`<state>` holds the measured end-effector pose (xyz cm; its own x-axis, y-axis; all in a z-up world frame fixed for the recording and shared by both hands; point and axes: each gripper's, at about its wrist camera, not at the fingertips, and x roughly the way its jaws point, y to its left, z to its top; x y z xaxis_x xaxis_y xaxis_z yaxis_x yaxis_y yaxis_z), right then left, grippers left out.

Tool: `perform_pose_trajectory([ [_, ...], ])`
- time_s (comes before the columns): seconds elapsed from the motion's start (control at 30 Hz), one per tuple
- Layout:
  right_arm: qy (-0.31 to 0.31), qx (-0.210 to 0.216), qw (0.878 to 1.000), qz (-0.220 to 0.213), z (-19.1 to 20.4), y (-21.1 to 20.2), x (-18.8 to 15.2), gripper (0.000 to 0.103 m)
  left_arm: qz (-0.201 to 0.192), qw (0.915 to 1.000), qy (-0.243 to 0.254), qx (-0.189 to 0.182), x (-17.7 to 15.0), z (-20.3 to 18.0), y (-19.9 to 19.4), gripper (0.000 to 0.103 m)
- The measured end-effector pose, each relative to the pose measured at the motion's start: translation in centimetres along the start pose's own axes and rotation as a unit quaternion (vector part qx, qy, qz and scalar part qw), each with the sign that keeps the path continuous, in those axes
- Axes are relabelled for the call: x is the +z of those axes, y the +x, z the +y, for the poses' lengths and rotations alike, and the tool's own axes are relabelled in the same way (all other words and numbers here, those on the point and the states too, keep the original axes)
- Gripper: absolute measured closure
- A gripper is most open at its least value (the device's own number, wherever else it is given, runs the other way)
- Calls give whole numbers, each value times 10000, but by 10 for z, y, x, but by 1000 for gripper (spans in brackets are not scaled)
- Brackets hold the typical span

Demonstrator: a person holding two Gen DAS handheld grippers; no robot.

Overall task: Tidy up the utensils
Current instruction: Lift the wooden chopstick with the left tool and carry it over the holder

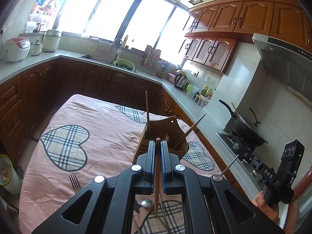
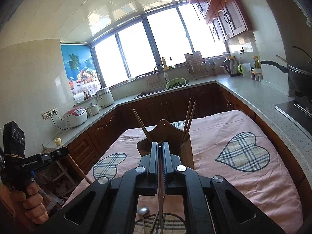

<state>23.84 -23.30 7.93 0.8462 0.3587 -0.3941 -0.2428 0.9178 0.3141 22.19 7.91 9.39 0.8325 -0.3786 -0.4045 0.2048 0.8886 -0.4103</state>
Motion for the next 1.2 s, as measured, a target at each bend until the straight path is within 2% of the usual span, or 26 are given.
perform_pose_trajectory([
  [0.43,-39,-10,9989,-459,0,13,37,99,-472,9988,82,-43,32,6,15,100],
  [0.63,-8,-33,9968,-799,-1,19,62,99,-767,9967,242,-68,50,4,24,100],
  [0.87,-12,-119,9941,-1078,-1,31,90,99,-893,9958,178,-98,64,7,50,100],
  [1.2,101,-310,9929,-1145,-16,62,102,99,-1080,9940,61,-139,86,22,99,100],
])
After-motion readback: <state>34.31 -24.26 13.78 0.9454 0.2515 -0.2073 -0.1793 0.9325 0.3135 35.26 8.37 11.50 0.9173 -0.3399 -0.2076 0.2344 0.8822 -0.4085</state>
